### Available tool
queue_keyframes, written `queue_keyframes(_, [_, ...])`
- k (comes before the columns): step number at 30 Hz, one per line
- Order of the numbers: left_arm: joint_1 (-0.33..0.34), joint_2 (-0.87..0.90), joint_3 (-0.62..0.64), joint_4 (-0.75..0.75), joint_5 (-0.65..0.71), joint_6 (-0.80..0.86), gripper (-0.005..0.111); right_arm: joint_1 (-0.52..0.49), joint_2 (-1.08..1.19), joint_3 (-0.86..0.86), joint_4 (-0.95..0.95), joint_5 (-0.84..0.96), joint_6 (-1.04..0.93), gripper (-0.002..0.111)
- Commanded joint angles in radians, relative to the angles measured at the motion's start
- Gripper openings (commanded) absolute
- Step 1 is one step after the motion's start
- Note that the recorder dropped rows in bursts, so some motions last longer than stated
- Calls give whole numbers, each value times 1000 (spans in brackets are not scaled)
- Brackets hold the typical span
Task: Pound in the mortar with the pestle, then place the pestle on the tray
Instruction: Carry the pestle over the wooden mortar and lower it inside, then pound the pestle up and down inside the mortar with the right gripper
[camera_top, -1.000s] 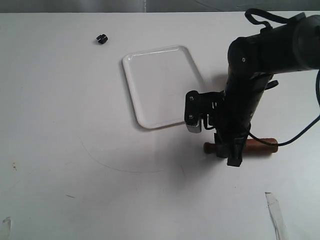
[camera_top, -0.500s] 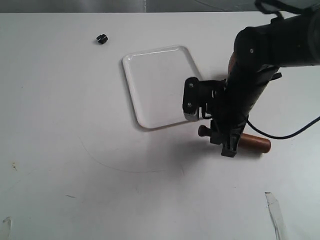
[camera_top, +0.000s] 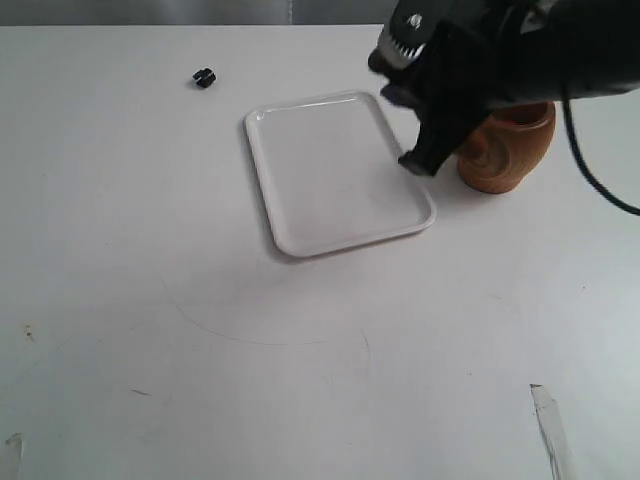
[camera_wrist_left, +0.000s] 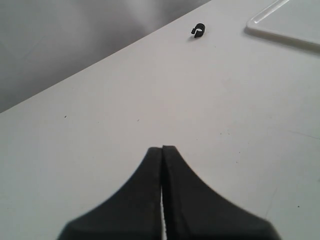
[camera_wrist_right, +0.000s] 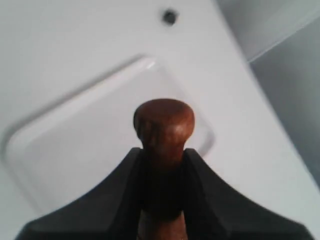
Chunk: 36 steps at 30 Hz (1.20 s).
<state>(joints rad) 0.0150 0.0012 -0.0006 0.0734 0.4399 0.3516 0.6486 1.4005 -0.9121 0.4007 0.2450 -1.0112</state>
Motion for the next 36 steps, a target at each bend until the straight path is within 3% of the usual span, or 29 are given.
queue_keyframes(1, [-8, -1, 1, -7, -3, -8, 0, 0, -132, 146, 169, -416, 6, 0])
queue_keyframes(4, [-8, -1, 1, -7, -3, -8, 0, 0, -191, 248, 190, -677, 144, 0])
queue_keyframes(8, [-8, -1, 1, -7, -3, -8, 0, 0, -205, 384, 59, -1002, 525, 0])
queue_keyframes(12, [-8, -1, 1, -7, -3, -8, 0, 0, -143, 454, 46, -1200, 691, 0])
queue_keyframes(19, [-8, -1, 1, -7, -3, -8, 0, -150, 40, 456, -147, -1203, 922, 0])
queue_keyframes(25, [-8, -1, 1, -7, -3, -8, 0, -287, 144, 449, -256, -1212, 934, 0])
queue_keyframes(36, [-8, -1, 1, -7, -3, -8, 0, -314, 292, 241, -347, -1105, 955, 0])
